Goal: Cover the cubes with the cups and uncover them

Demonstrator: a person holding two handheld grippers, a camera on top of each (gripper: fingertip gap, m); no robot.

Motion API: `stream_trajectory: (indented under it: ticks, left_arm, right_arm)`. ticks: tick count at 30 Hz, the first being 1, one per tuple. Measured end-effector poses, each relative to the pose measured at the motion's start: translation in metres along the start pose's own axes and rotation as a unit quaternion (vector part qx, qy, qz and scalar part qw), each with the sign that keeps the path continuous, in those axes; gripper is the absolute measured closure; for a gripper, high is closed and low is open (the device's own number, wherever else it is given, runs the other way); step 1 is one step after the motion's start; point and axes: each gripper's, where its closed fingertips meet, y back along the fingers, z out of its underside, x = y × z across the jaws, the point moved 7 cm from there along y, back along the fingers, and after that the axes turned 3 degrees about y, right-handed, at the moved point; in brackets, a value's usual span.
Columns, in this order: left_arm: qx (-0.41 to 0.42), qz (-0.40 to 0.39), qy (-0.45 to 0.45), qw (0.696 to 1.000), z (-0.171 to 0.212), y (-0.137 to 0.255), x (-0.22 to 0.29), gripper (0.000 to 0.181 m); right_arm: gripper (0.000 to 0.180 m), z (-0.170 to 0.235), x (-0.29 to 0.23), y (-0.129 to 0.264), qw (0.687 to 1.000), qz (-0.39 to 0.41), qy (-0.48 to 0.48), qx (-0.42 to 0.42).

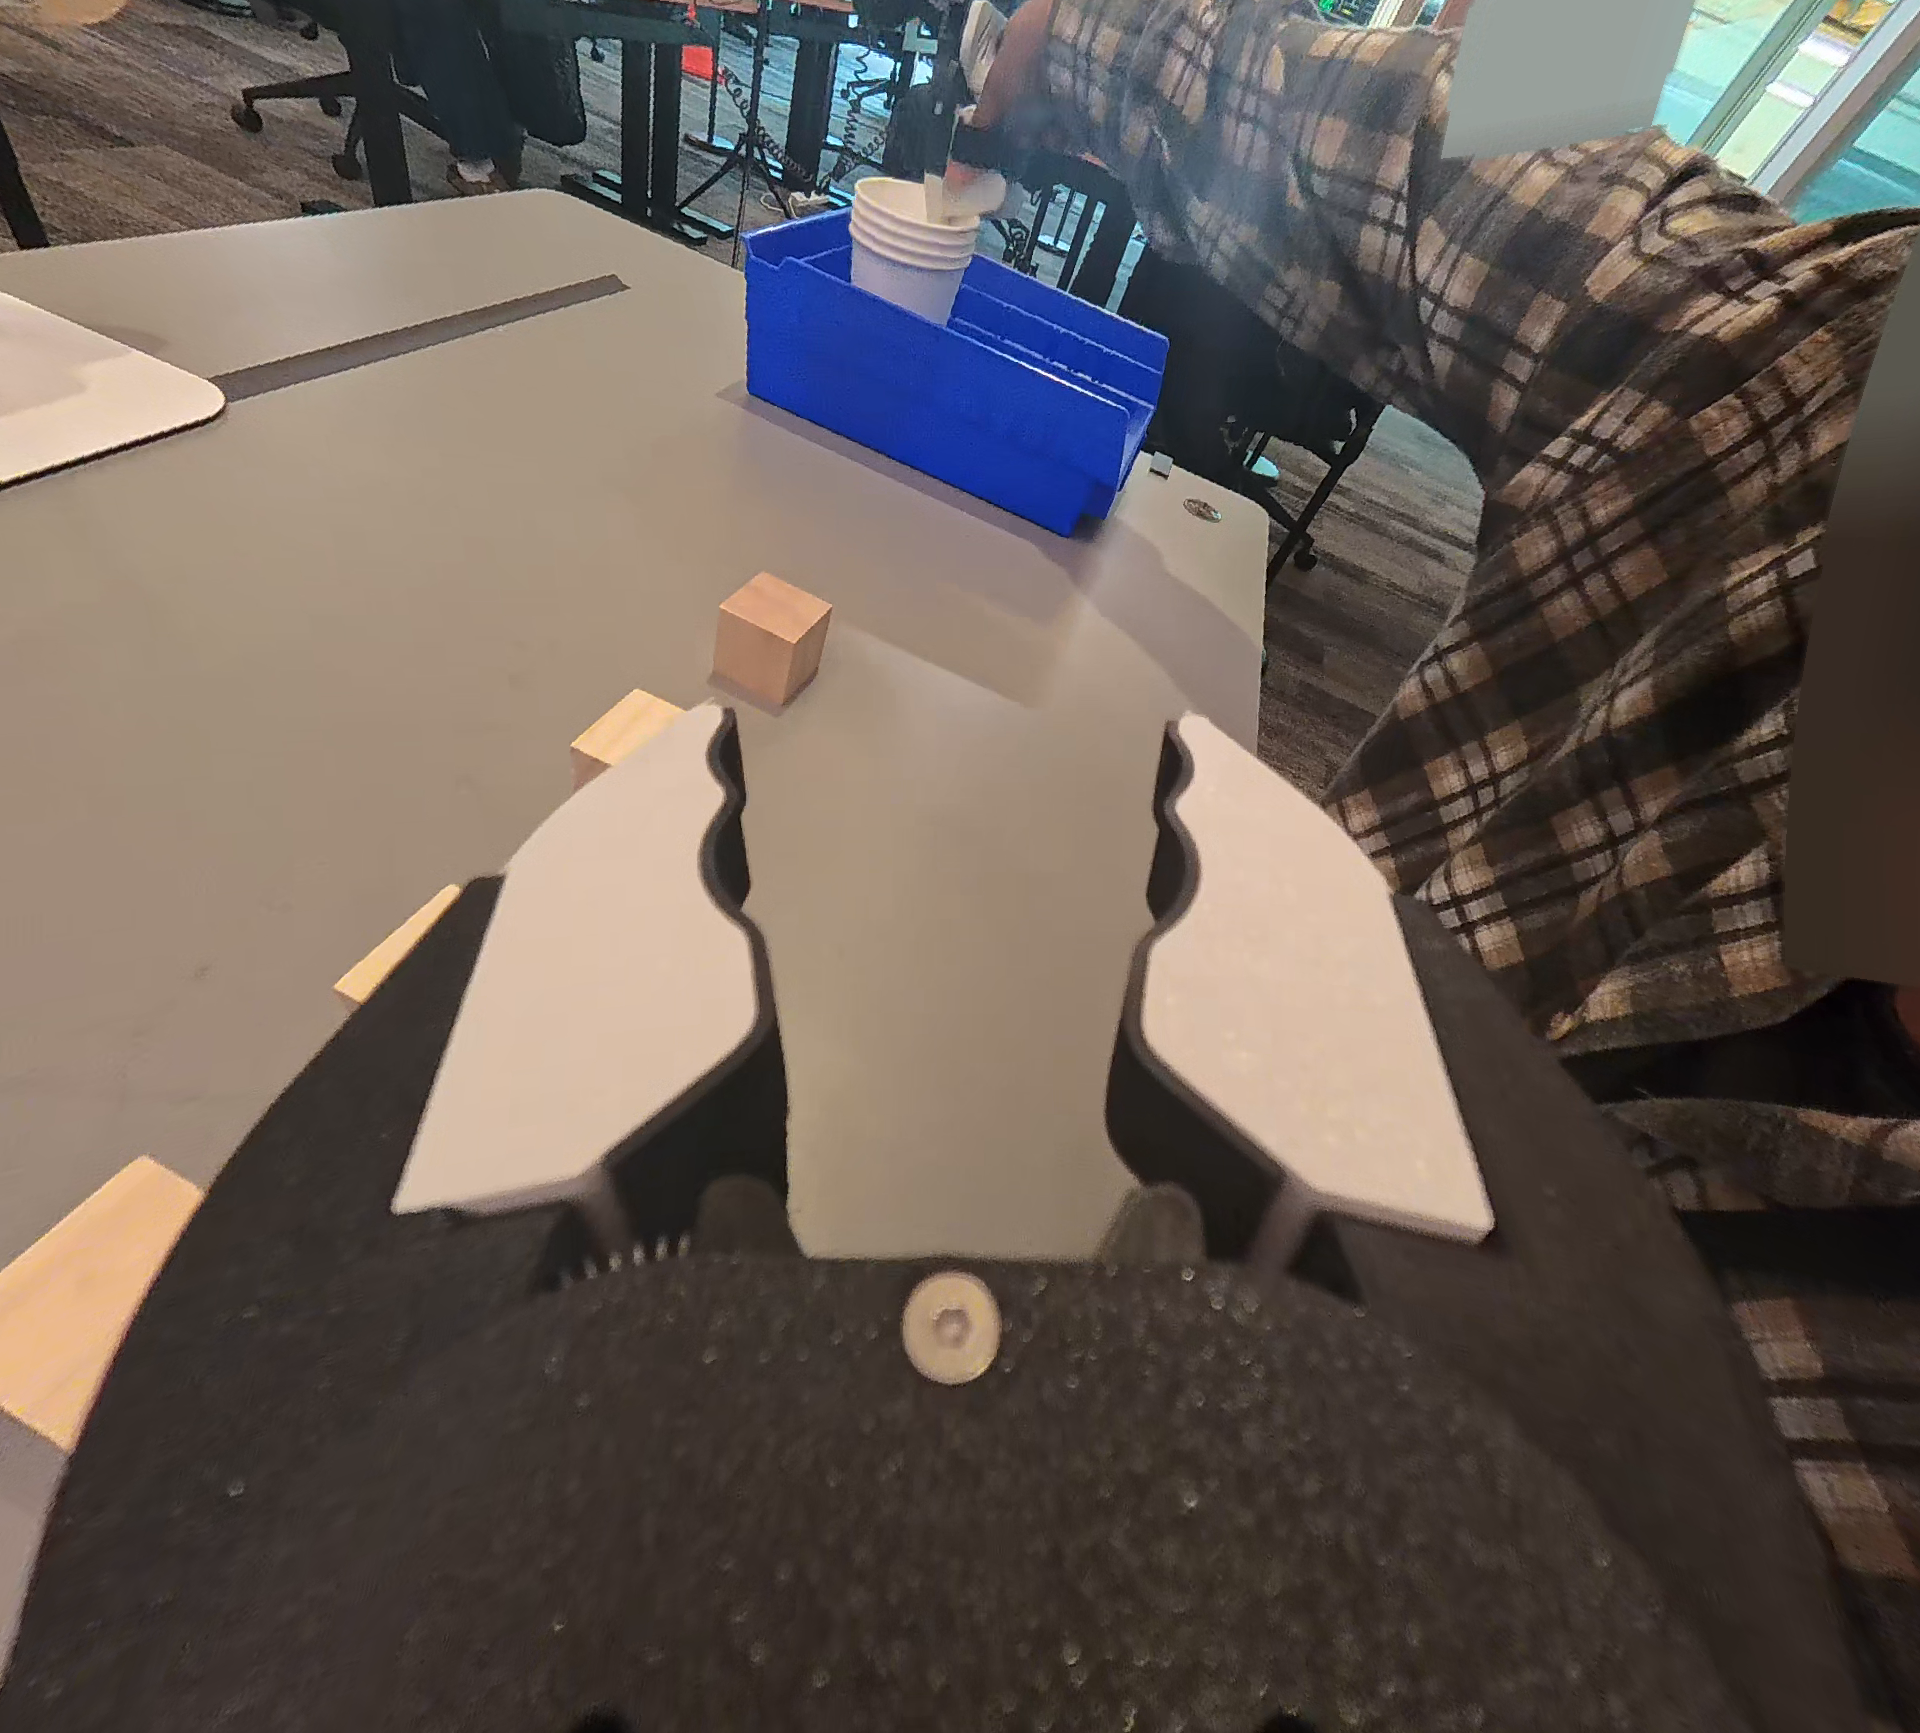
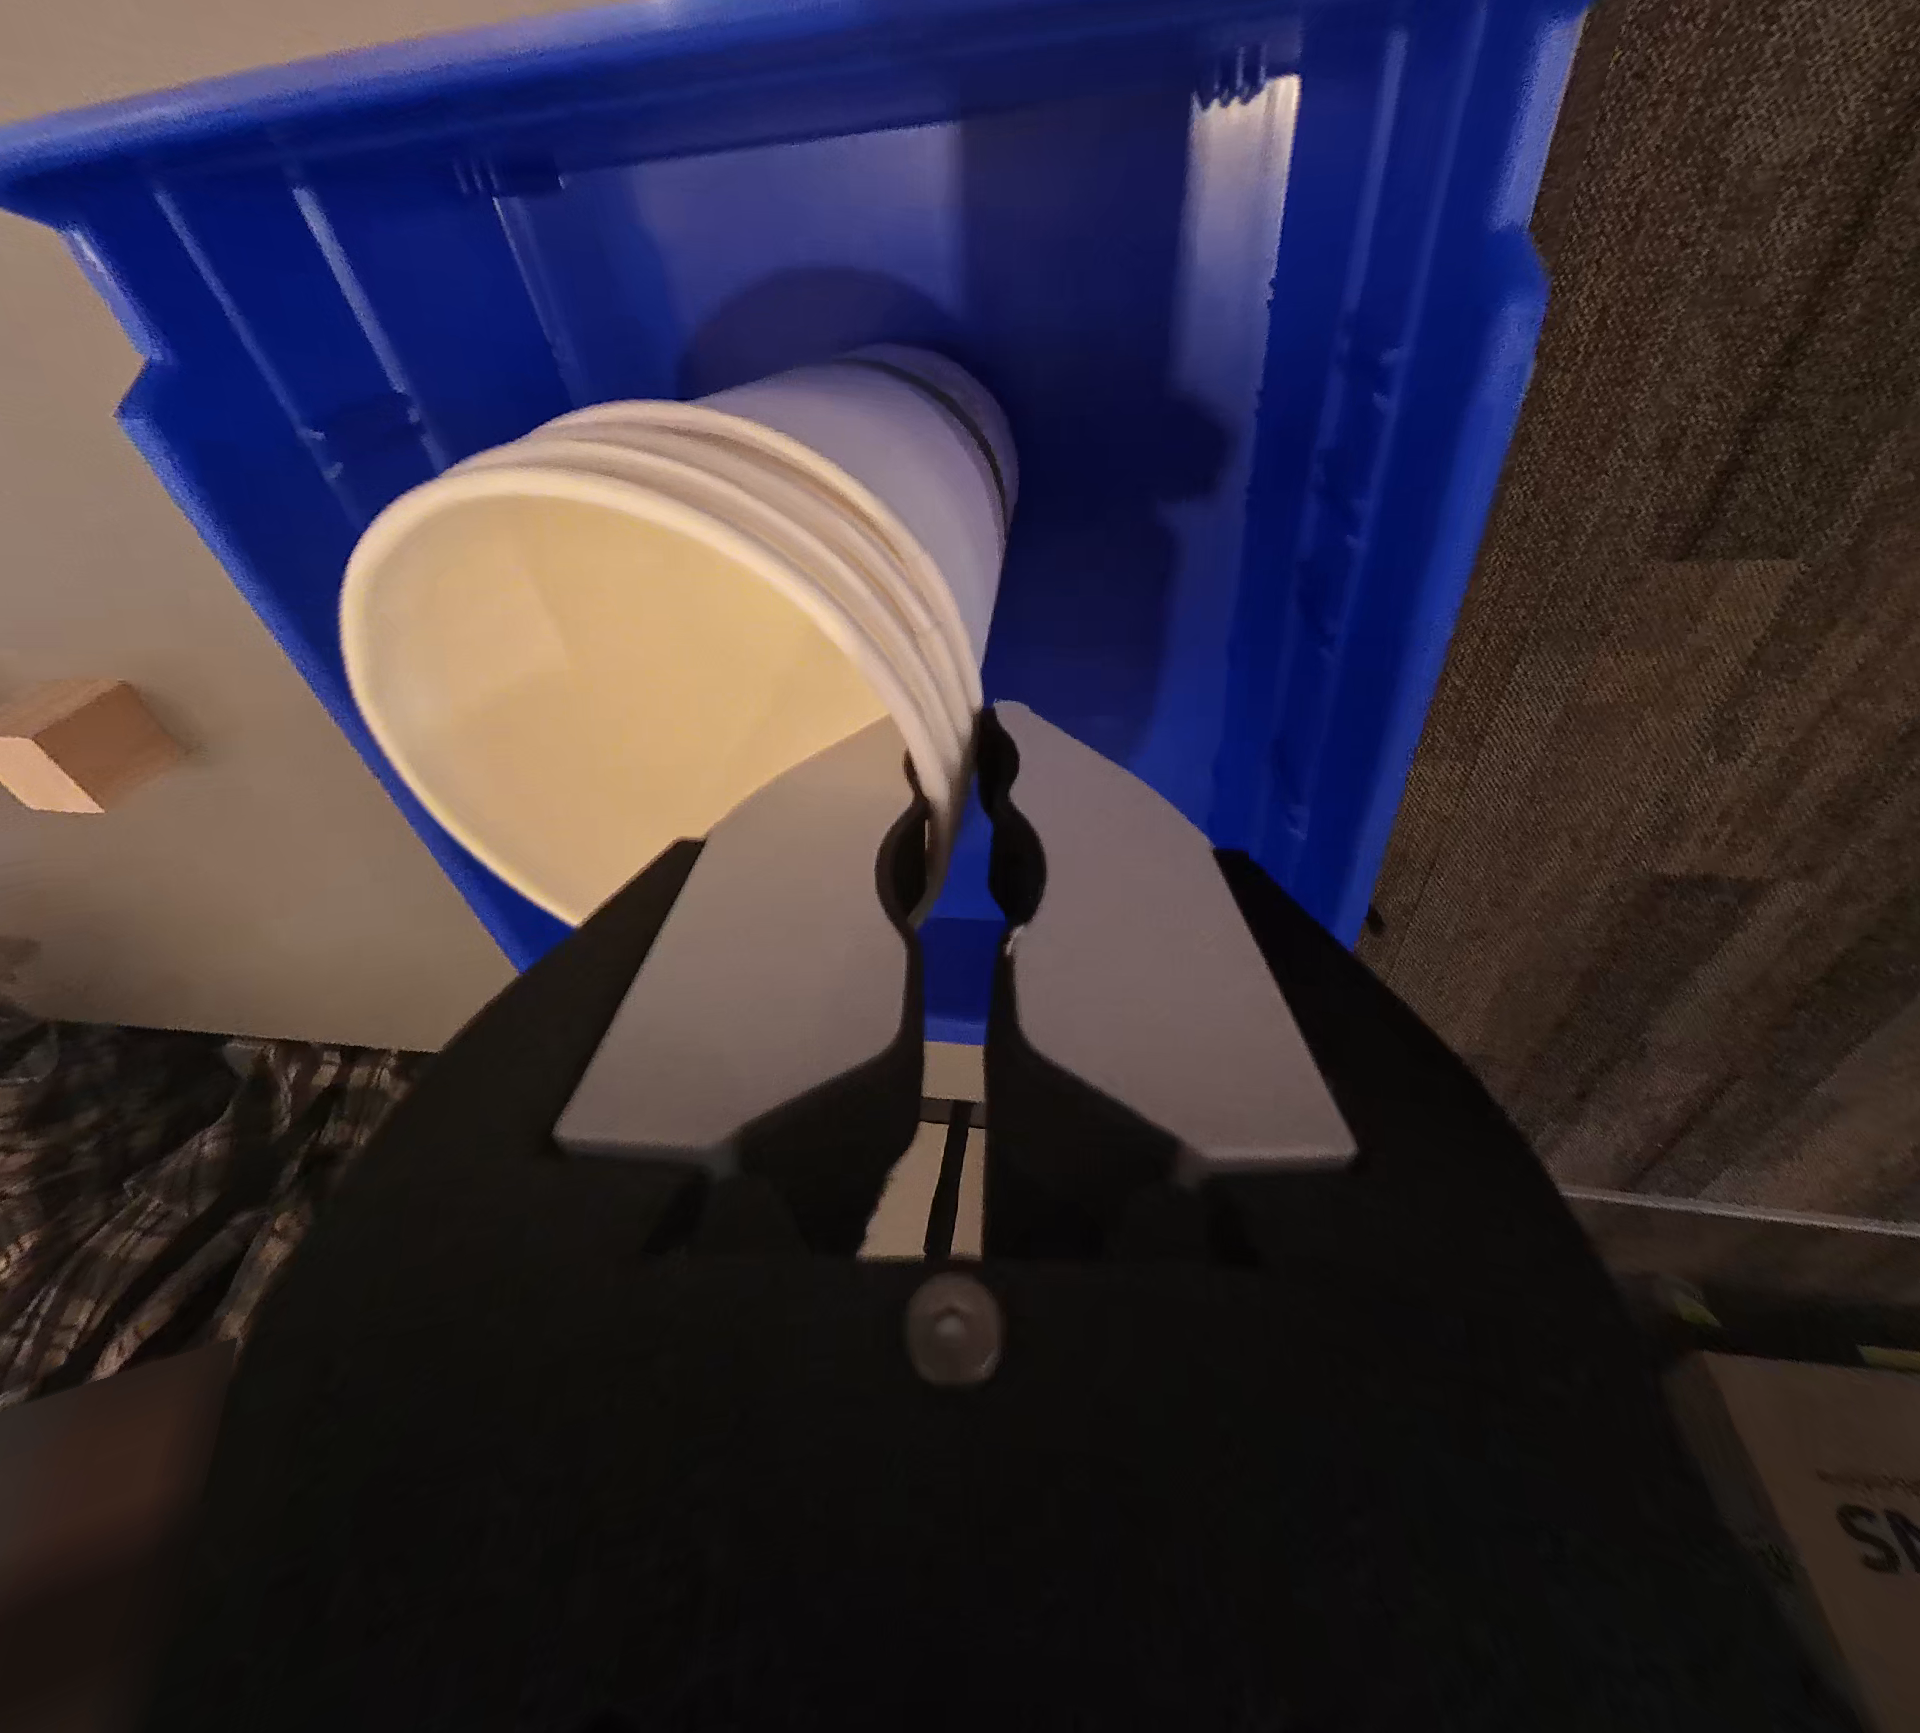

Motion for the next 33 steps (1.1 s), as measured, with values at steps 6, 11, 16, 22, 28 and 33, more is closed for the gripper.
stream_trajectory:
  ticks: [6,11,16,22,28,33]
  left_arm:
    - [0.002,0.000,-0.001,1.000,-0.001,0.003,0.001,0.106]
    - [0.009,0.003,-0.010,1.000,-0.006,0.008,0.008,0.106]
    - [0.020,-0.001,-0.023,1.000,-0.012,0.018,0.016,0.105]
    - [0.025,-0.006,-0.040,0.999,-0.015,0.027,0.025,0.105]
    - [0.033,-0.006,-0.056,0.998,-0.019,0.037,0.038,0.105]
    - [0.037,-0.027,-0.071,0.996,-0.022,0.048,0.040,0.104]
  right_arm:
    - [0.152,-0.004,-0.001,-0.001,1.000,0.012,-0.003,0.027]
    - [0.105,0.003,-0.003,0.018,0.997,0.060,0.021,0.053]
    - [0.080,0.023,-0.022,0.078,0.984,0.121,0.055,0.120]
    - [0.067,0.050,-0.099,0.154,0.919,0.219,0.229,0.236]
    - [0.077,0.090,-0.206,0.138,0.815,0.219,0.448,0.296]
    - [0.095,0.125,-0.296,0.060,0.727,0.095,0.617,0.288]
